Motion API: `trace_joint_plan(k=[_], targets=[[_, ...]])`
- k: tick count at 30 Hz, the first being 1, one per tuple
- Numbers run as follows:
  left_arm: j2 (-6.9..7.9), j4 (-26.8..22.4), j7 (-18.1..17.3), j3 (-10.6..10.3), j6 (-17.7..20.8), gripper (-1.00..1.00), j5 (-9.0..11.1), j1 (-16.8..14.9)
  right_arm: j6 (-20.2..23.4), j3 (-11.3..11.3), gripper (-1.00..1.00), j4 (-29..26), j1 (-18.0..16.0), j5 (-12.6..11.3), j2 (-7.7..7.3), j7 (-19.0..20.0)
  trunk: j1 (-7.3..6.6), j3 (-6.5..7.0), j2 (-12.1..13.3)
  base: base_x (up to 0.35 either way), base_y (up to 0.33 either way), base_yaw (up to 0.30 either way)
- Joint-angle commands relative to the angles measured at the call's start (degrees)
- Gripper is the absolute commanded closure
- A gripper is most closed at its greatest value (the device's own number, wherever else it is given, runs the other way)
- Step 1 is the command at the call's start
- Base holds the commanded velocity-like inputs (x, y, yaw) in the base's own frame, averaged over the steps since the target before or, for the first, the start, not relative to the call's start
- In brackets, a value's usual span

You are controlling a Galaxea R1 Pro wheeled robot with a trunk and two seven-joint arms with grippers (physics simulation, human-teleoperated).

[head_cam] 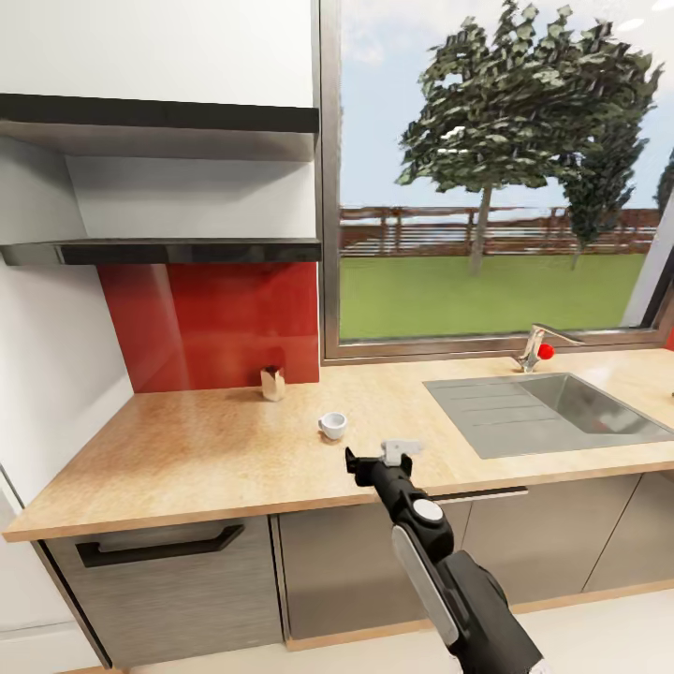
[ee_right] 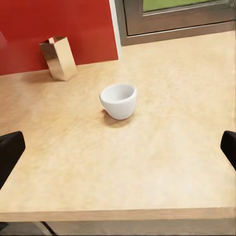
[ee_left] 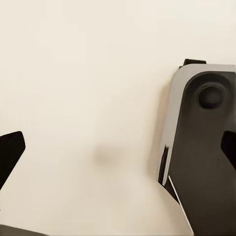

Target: Set up a coffee station on the kitchen countertop: keep the coffee maker on the countertop, move the bottle of coffee from the kitchen shelf to the counter next to the coffee maker, place a paper coffee filter on top of the coffee maker, put the saucer next to the coffee maker with the coffee cup on the saucer, and place the electric kettle next to the coffee maker.

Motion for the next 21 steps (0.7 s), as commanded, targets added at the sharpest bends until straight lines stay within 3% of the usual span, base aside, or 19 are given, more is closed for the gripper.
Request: trace_joint_plan(k=[1, 3, 6, 21], targets=[[0.0, 0.1, 0.1, -0.5, -0.2, -1.0, 0.6, 0.0, 2.2, 0.1, -1.0, -1.0, -0.3, -0.6, -0.04, -1.3, 0.02, -0.03, 0.0, 0.0, 0.0, 0.0], [0.1, 0.2, 0.1, -0.4, -0.2, -1.0, 0.6, 0.9, 5.2, -0.5, -1.0, -2.1, -0.5, -0.6, -0.16, -2.2, 0.02, -0.03, 0.0, 0.005, 0.0, 0.0], [0.22, 0.1, 0.1, -0.4, -0.1, -1.0, 0.6, 1.9, 6.4, -2.0, -1.0, -2.3, -0.6, -0.6, -0.23, -2.6, 0.02, -0.03, 0.0, 0.122, 0.0, 0.0], [0.19, 0.2, 0.2, -0.4, 0.0, -1.0, 0.6, 3.3, 6.8, -2.5, -1.0, -2.4, -0.7, -0.6, -0.43, -2.6, 0.02, -0.03, 0.0, 0.312, 0.039, 0.0]])
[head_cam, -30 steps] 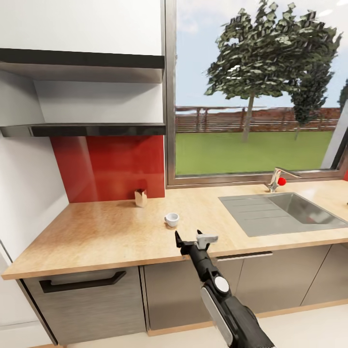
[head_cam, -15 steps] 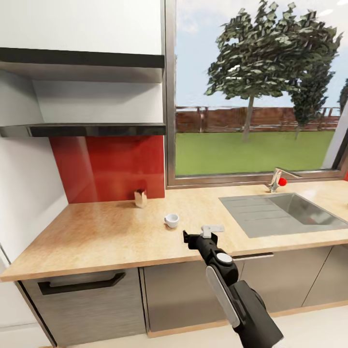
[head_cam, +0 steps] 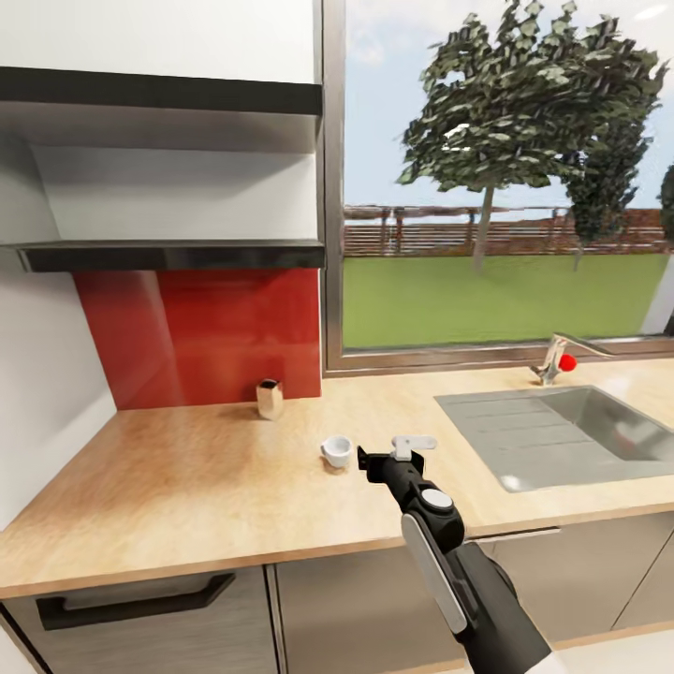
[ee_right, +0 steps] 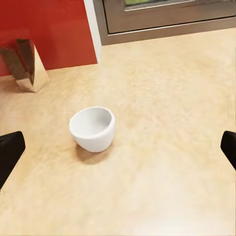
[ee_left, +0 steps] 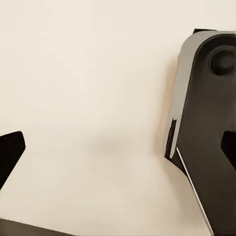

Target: Set up a coffee station on the kitchen countertop: keep the coffee maker on the countertop, move the bottle of coffee from the kitchen shelf to the counter next to the coffee maker, place a paper coffee filter on top of the coffee maker, put the saucer next to the coffee maker with the coffee cup on the saucer, and place the electric kettle next to the coffee maker.

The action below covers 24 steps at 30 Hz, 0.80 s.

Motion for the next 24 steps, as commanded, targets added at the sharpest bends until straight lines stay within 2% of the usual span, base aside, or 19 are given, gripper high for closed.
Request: trace_joint_plan(k=[1, 6, 16, 20, 24], targets=[[-0.01, 0.1, 0.1, -0.5, -0.3, -1.0, 0.5, 0.0, 0.2, 0.1, -1.0, 0.0, 0.0, -0.6, -0.01, -0.6, 0.05, 0.0, 0.0, 0.303, 0.188, 0.0], [-0.01, 0.1, 0.1, -0.4, -0.3, -1.0, 0.5, 1.1, 0.2, 0.2, -1.0, 0.1, 0.0, -0.6, -0.01, -0.6, 0.05, 0.0, 0.0, 0.22, 0.167, 0.0], [-0.09, 0.1, 0.0, -0.5, -0.1, -1.0, 0.5, 3.5, 0.2, 0.2, -1.0, 0.4, 0.0, -0.6, 0.07, -0.6, 0.05, 0.0, 0.0, 0.03, 0.014, 0.0], [-0.09, 0.0, 0.0, -0.5, 2.6, -1.0, 0.5, 3.7, 0.2, 0.2, -1.0, 1.0, 0.0, -0.6, 0.08, -0.6, 0.05, 0.0, 0.0, 0.237, 0.001, 0.0], [-0.09, 0.0, 0.1, -0.5, 3.5, -1.0, 0.5, 3.7, 0.2, 0.3, -1.0, 2.2, 0.0, -0.6, 0.08, -0.6, 0.05, 0.0, 0.0, 0.219, 0.02, 0.0]])
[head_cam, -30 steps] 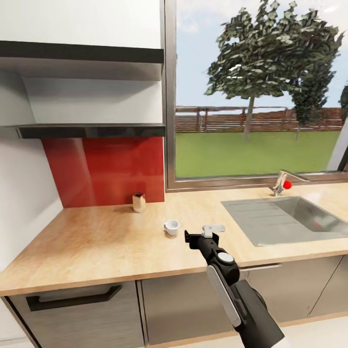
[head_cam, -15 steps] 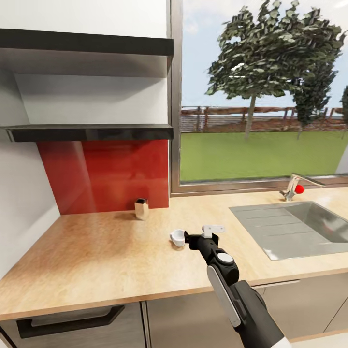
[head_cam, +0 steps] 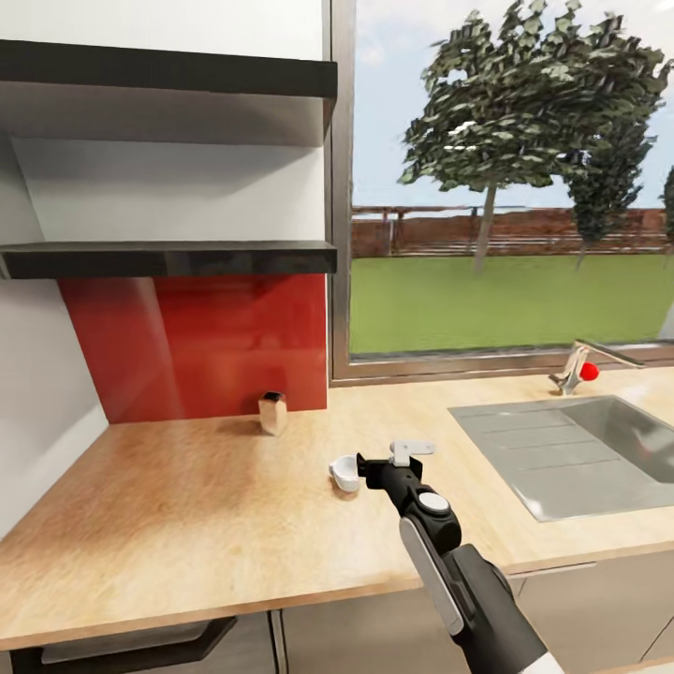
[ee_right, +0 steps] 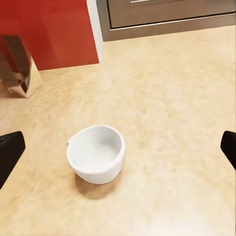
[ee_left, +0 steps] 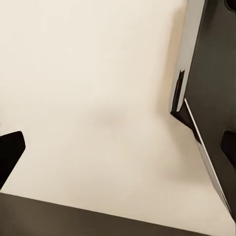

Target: Set up a coffee station on the kitchen countertop: keep the coffee maker on the countertop, move the bottle of coffee from the kitchen shelf to the counter next to the coffee maker, place a paper coffee filter on top of the coffee maker, put the saucer next to the coffee maker with the coffee cup on the saucer, and place the electric kettle next to the coffee maker.

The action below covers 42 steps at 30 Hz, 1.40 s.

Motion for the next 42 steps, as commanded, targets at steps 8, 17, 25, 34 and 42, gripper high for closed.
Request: trace_joint_plan(k=[8, 17, 25, 34, 42], targets=[[-0.01, 0.1, 0.1, -0.4, -0.1, -1.0, 0.5, 0.0, 3.0, -0.3, -1.0, 2.0, 0.0, -0.6, -0.02, -0.6, 0.03, 0.0, 0.0, 0.027, 0.003, 0.0], [-0.09, 1.1, 0.0, -0.5, 0.1, -1.0, 0.5, 0.9, 7.3, -0.2, -1.0, 1.0, 0.0, -0.5, 0.24, -0.7, 0.03, 0.0, 0.0, 0.118, 0.05, 0.0], [-0.1, 1.5, -0.1, -0.4, 0.2, -1.0, 0.5, 1.1, 10.1, -0.2, -1.0, 0.8, 0.0, -0.5, 0.25, -0.7, 0.03, 0.0, 0.0, 0.092, 0.003, 0.0], [-0.1, 1.7, 0.0, -0.5, 0.2, -1.0, 0.5, 1.1, 10.4, -0.4, -1.0, 1.0, 0.0, -0.4, 0.18, -0.7, 0.03, 0.0, 0.0, 0.282, 0.0, 0.0], [-0.19, 2.0, -0.1, -0.5, 0.5, -1.0, 0.5, 1.4, 10.4, -2.0, -1.0, 1.1, 0.0, -0.3, 0.02, -0.8, 0.03, 0.0, 0.0, 0.059, 0.0, 0.0]])
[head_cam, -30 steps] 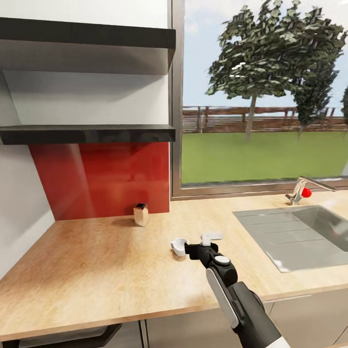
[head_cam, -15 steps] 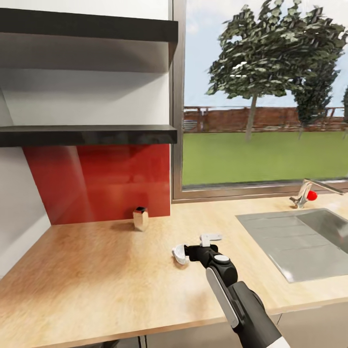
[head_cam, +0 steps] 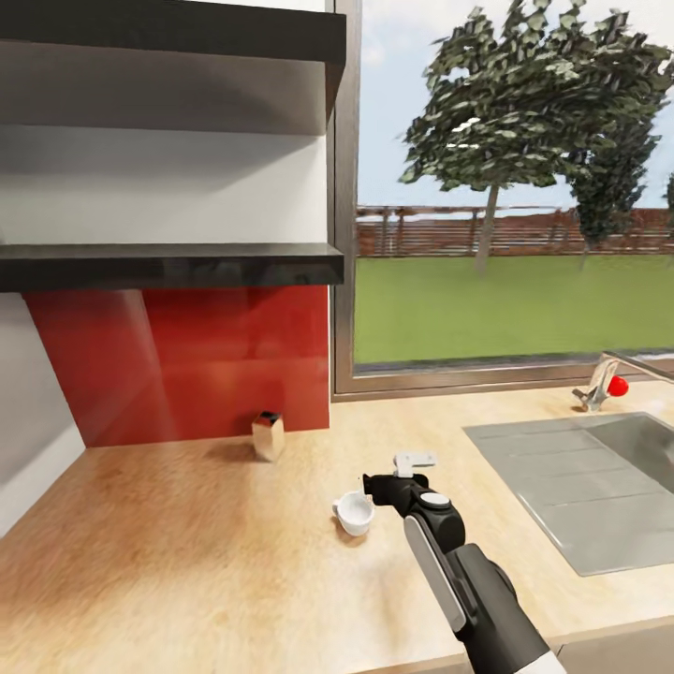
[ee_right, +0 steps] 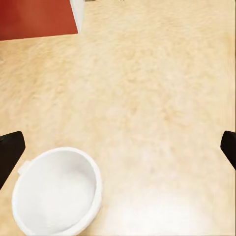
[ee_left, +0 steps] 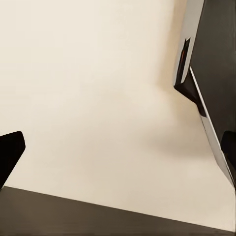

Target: Set up a coffee station on the kitchen countertop: keep the coffee maker on the countertop, move the bottle of coffee from the kitchen shelf to the counter next to the coffee maker, place a paper coffee filter on top of the coffee maker, put the saucer next to the coffee maker with the coffee cup on the saucer, and place the electric kettle next to the coffee maker.

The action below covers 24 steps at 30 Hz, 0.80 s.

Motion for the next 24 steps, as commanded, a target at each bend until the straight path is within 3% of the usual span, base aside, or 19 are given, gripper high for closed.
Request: trace_joint_plan(k=[1, 24], targets=[[0.11, 0.1, 0.1, -0.5, 0.2, -1.0, 0.6, 0.4, 0.1, -0.6, -1.0, 0.0, 0.0, -0.6, -0.03, -0.6, 0.03, 0.0, 0.0, 0.191, 0.0, 0.0], [0.13, 0.1, 0.1, -0.7, 0.6, -1.0, 0.6, 1.8, 0.0, -0.8, -1.0, 3.9, 0.0, -0.8, -0.01, -0.5, 0.03, 0.0, 0.0, 0.016, 0.0, 0.0]])
